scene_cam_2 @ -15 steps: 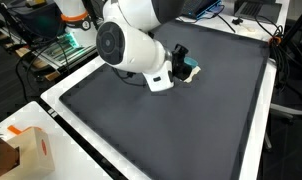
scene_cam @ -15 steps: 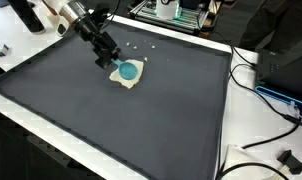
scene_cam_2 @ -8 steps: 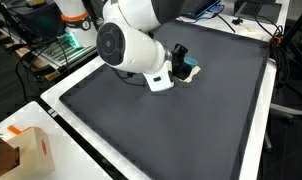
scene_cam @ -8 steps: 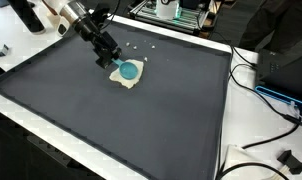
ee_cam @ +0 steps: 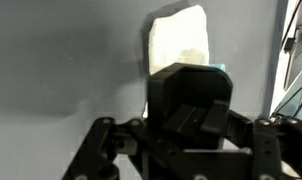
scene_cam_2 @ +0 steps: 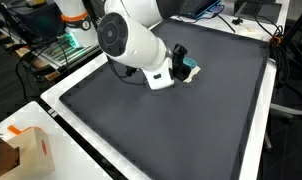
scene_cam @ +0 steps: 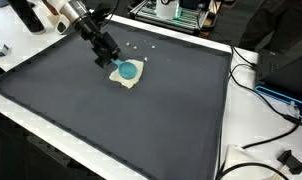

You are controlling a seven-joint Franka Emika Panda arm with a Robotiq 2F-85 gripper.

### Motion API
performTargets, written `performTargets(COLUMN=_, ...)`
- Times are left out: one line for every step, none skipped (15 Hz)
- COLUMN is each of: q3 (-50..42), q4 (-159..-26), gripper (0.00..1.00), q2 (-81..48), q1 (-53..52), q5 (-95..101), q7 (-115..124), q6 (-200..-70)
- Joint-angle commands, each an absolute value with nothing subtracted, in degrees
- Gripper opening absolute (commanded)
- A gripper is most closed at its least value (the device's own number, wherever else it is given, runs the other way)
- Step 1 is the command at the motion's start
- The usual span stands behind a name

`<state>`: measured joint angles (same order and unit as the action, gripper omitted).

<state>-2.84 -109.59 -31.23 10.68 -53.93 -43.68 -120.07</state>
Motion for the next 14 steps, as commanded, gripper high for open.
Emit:
performTargets(q3=-3.0, q4=-111.8, gripper=0.19, q2=-30.23, q1=9.27, q5=-49.67, q7=-45.66, q6=-124.88)
performTargets(q3=-2.74, q4=-111.8, gripper=0.19, q2=-30.03, q1=9.25, q5=-49.25, q7=-45.66, q6=-125.05)
performTargets(q3=-2.41, q4=-111.63, gripper=0.19, q2=-29.98, q1=9.48, q5=-49.25, q7=-45.51, q6=-124.5)
performTargets(q3=-2.07, q4=-111.26, gripper=0.19, q2=-30.23, q1=9.93, q5=-49.66, q7=-44.85, q6=-123.59)
performTargets(q3=-2.03, q4=-110.99, gripper=0.19, q2=-30.56, q1=10.1, q5=-49.9, q7=-44.04, q6=-123.19)
performTargets(q3=-1.93, q4=-110.36, gripper=0.19, q2=-31.33, q1=10.65, q5=-50.53, q7=-42.68, q6=-121.64)
performTargets(q3=-1.96, q4=-110.08, gripper=0.19, q2=-31.79, q1=10.91, q5=-50.8, q7=-41.93, q6=-121.15)
performTargets(q3=-2.2, q4=-110.08, gripper=0.19, q2=-32.06, q1=10.85, q5=-50.66, q7=-41.17, q6=-121.71)
performTargets(q3=-2.54, q4=-110.37, gripper=0.19, q2=-31.99, q1=10.65, q5=-50.25, q7=-40.74, q6=-122.87)
performTargets(q3=-2.57, q4=-110.59, gripper=0.19, q2=-31.73, q1=10.73, q5=-50.13, q7=-40.54, q6=-123.0)
performTargets(q3=-2.56, q4=-111.07, gripper=0.19, q2=-30.9, q1=10.69, q5=-50.0, q7=-40.41, q6=-122.98)
performTargets(q3=-2.48, q4=-111.36, gripper=0.19, q2=-30.24, q1=10.66, q5=-49.88, q7=-40.49, q6=-122.75)
performTargets(q3=-2.5, q4=-111.85, gripper=0.19, q2=-29.33, q1=10.45, q5=-49.74, q7=-40.37, q6=-123.03)
performTargets(q3=-2.44, q4=-112.37, gripper=0.19, q2=-28.26, q1=10.26, q5=-49.63, q7=-40.37, q6=-123.08)
